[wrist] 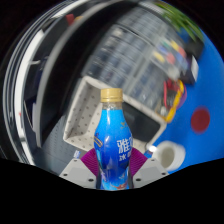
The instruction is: Pour water
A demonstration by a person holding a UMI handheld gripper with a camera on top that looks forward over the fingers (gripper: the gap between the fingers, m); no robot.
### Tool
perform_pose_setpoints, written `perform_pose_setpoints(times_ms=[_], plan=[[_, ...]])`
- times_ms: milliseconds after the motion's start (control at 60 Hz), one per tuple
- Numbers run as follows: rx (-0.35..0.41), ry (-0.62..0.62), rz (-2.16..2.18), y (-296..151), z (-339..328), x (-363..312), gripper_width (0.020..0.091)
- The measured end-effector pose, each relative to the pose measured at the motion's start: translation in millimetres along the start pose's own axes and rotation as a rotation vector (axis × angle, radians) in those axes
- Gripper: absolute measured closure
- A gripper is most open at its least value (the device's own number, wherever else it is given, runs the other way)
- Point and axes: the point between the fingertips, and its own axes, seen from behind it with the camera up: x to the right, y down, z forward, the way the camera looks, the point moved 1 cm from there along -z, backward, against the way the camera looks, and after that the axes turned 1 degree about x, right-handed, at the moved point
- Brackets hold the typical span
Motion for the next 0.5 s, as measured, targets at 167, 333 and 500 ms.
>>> perform_pose_setpoints(times_ms=[167,333,500], plan=[[0.135,0.050,-0.497,-76,-12,15,0.0739],[0.208,0.185,-0.830,-126,-20,61,0.0738],[0.184,0.207,-0.944,-130,-7,118,0.0739]])
